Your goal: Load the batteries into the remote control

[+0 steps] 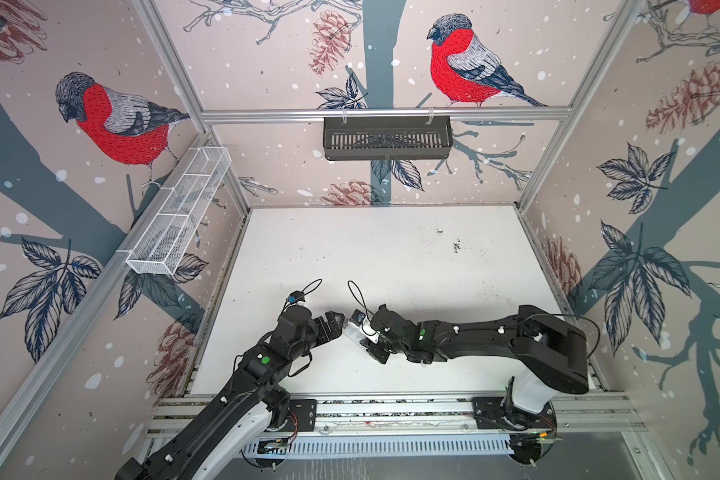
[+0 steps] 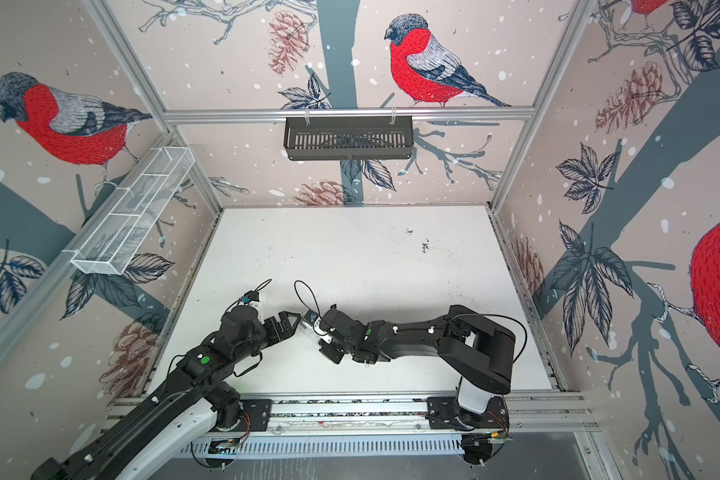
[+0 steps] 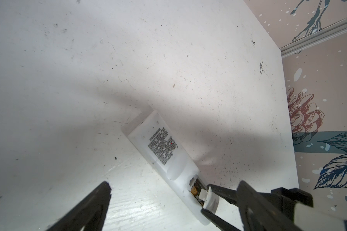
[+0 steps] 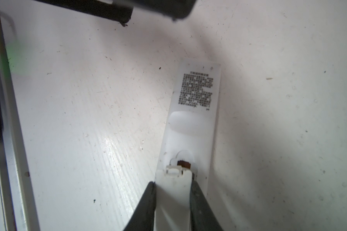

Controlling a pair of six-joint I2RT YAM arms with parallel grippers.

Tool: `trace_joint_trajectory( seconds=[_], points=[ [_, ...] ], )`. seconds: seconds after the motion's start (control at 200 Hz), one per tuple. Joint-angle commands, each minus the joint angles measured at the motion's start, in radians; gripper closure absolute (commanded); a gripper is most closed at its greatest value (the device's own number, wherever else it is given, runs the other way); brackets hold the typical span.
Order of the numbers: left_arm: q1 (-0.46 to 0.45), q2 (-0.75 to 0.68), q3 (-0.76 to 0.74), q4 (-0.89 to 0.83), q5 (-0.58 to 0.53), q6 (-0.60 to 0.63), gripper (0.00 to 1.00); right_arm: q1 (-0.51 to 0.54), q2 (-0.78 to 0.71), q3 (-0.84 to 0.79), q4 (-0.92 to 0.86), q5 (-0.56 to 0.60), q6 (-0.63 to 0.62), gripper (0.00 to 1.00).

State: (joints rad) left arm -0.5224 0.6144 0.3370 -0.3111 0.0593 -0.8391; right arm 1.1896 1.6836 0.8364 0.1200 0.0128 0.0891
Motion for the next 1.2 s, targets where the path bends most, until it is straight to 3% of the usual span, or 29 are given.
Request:
trace_joint_trajectory(
  seconds=[0.0,0.165,0.435,0.595,0.785,0.936,1.196],
  points=[
    [0.003,-0.003,0.0,0.015,0.004,0.005,0.02,0.002,0.008,-0.002,-0.018,-0.001,-0.006,0.69],
    [0.005,0.0,0.0,0.018,0.005,0.005,0.02,0.002,0.026,0.014,-0.037,0.018,0.009,0.68],
    [0.007,0.013,-0.001,0.03,0.008,0.011,0.02,0.004,0.014,0.009,-0.038,0.027,0.026,0.6],
    [0.007,0.013,-0.001,0.033,0.01,0.012,0.02,0.004,-0.007,0.016,-0.063,0.035,0.029,0.5],
    [0.012,0.015,0.005,0.035,0.005,0.015,0.03,0.002,-0.058,0.014,-0.079,0.017,0.033,0.48],
    [0.015,0.021,0.011,0.04,0.007,0.021,0.02,-0.006,-0.061,0.017,-0.08,-0.006,0.044,0.67],
    [0.018,0.025,0.013,0.045,0.017,0.029,0.02,-0.01,0.002,0.014,-0.09,-0.005,0.057,0.8]
  ],
)
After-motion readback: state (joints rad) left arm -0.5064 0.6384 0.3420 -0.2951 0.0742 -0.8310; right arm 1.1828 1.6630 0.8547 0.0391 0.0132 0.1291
